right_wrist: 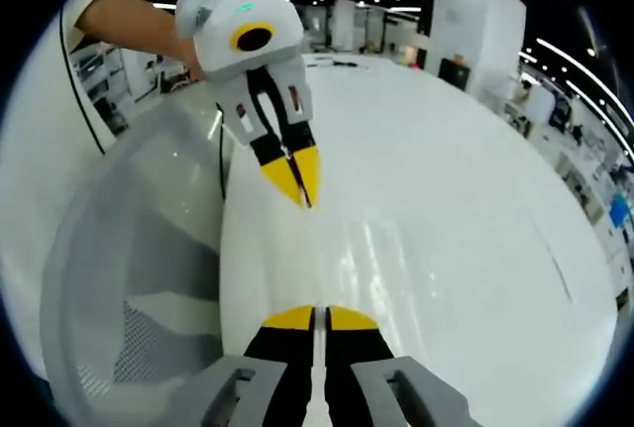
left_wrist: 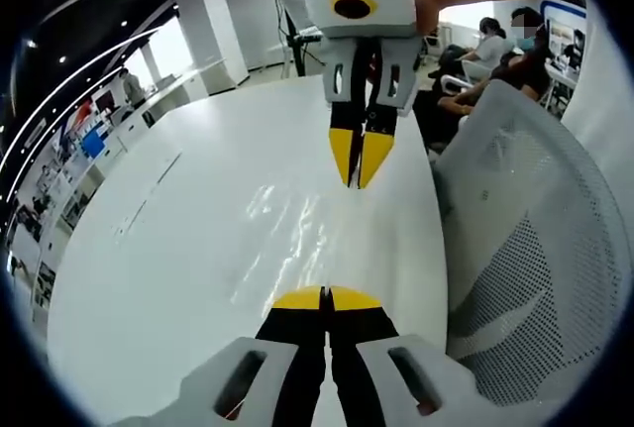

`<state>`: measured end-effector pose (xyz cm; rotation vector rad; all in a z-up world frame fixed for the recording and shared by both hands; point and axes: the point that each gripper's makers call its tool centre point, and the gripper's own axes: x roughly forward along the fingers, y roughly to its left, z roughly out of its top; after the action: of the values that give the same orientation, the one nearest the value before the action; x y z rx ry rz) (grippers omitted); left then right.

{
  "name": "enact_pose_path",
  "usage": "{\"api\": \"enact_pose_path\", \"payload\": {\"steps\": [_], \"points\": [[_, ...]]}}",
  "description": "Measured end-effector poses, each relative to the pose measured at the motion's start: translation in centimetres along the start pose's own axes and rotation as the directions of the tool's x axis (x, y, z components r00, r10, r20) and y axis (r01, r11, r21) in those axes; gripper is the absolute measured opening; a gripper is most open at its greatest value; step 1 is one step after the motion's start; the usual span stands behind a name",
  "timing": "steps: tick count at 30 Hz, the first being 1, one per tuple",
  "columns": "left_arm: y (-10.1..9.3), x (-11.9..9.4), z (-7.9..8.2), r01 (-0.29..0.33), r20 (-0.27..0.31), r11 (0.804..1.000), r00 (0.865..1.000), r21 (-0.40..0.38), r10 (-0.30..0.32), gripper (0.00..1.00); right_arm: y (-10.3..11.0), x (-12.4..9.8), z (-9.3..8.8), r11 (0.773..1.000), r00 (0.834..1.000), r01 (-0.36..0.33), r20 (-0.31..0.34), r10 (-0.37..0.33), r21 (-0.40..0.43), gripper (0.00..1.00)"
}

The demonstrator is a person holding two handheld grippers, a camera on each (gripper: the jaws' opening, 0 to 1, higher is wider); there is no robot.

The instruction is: Open the resealable bag by pulling the two sides of the seal apart until the entire bag opening is separated and visibly accessible.

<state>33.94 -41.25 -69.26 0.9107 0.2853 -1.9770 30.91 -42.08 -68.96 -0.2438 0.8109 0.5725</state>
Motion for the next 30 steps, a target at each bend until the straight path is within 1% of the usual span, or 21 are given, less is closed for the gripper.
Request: {"api": "enact_pose_path", "payload": {"steps": [1,2,3,4,6,7,8,10,12,13,15,18,20,21,22,23,24,25,26,28,30], "points": [[0.1,-0.1,-0.3,0.000,-0.004,1.000,1.000,-0.004,0.000,0.00,-0.1,-0.3,-0.8,1.000,1.000,0.006,-0.013,-0.006,-0.005,0.00],[0.0,-0.1,-0.4,0.002,-0.005,1.000,1.000,-0.009,-0.002,0.00,-0.1,-0.4,-1.0,1.000,1.000,0.006,-0.010,-0.006,0.014,0.00],[0.0,-0.2,-0.6,0.001,-0.007,1.000,1.000,-0.009,-0.001,0.00,-0.1,-0.7,-1.5,1.000,1.000,0.014,-0.013,-0.014,0.013,0.00],[0.0,-0.3,-0.8,-0.002,-0.011,1.000,1.000,-0.008,0.001,0.00,-0.1,-0.9,-2.2,1.000,0.999,0.020,-0.025,-0.020,0.014,0.00],[0.0,-0.3,-0.9,-0.001,-0.010,1.000,1.000,-0.008,0.001,0.00,-0.1,-1.2,-2.8,1.000,0.999,0.025,-0.036,-0.025,0.013,0.00],[0.0,-0.5,-1.0,-0.003,-0.012,1.000,1.000,-0.012,0.003,0.00,-0.3,-1.6,-3.6,0.999,0.998,0.032,-0.051,-0.031,0.015,0.00],[0.0,-0.6,-1.1,-0.004,-0.012,1.000,1.000,-0.018,0.003,0.00,-0.4,-2.0,-4.0,0.999,0.998,0.039,-0.058,-0.038,0.014,0.00],[0.0,-0.7,-1.2,-0.006,-0.012,1.000,1.000,-0.019,0.006,0.00,-0.5,-2.3,-4.4,0.999,0.997,0.046,-0.064,-0.045,0.013,0.00],[0.1,-0.7,-1.4,-0.008,-0.015,1.000,1.000,-0.023,0.008,0.00,-0.7,-2.8,-5.4,0.998,0.994,0.060,-0.088,-0.059,0.010,0.00],[0.0,-0.7,-1.3,-0.002,-0.004,1.000,1.000,-0.025,0.001,0.00,-0.7,-3.0,-5.7,0.998,0.994,0.060,-0.092,-0.060,-0.004,0.00],[0.1,-0.7,-1.4,-0.008,-0.010,1.000,1.000,-0.027,0.008,0.00,-0.9,-3.1,-5.5,0.998,0.994,0.069,-0.083,-0.067,0.012,0.00],[0.1,-0.7,-1.3,-0.011,-0.016,1.000,1.000,-0.026,0.011,0.00,-1.0,-2.9,-5.5,0.997,0.992,0.071,-0.101,-0.070,0.005,0.00],[0.0,-0.9,-1.2,-0.006,0.003,1.000,1.000,-0.017,0.006,0.00,-1.1,-3.2,-5.3,0.997,0.992,0.079,-0.096,-0.078,0.000,0.00],[0.1,-1.0,-1.2,-0.016,0.008,1.000,1.000,0.007,0.016,0.00,-1.0,-3.3,-5.1,0.998,0.994,0.065,-0.083,-0.064,0.003,0.00],[0.2,-1.1,-1.1,-0.019,0.017,1.000,1.000,0.015,0.018,0.00,-0.6,-3.3,-5.1,0.999,0.996,0.041,-0.080,-0.038,0.036,0.00],[0.2,-1.1,-1.0,-0.019,0.021,1.000,1.000,0.016,0.019,0.00,-0.7,-3.4,-5.1,0.999,0.996,0.043,-0.081,-0.040,0.033,0.00],[0.1,-1.2,-0.8,-0.012,0.037,0.999,0.999,0.031,0.011,0.00,-0.7,-3.4,-5.0,0.999,0.996,0.044,-0.081,-0.042,0.017,0.01],[0.0,-1.1,-0.6,-0.013,0.053,0.999,0.999,0.053,0.010,0.00,-1.1,-3.5,-4.6,0.997,0.995,0.065,-0.068,-0.068,-0.048,0.02],[0.0,-1.1,-0.8,-0.014,0.042,0.999,0.999,0.048,0.012,0.00,-1.0,-3.5,-4.1,0.995,0.996,0.070,-0.050,-0.073,-0.072,0.04],[-0.2,-0.9,-0.6,-0.005,0.043,0.999,0.999,0.039,0.003,0.00,-0.5,-3.5,-3.0,0.997,0.998,0.053,-0.014,-0.054,-0.047,0.06],[-0.2,-0.6,-0.5,-0.016,0.043,0.998,0.999,0.060,0.013,0.00,-0.5,-3.5,-2.5,0.998,0.999,0.051,-0.009,-0.051,-0.046,0.07]]}}
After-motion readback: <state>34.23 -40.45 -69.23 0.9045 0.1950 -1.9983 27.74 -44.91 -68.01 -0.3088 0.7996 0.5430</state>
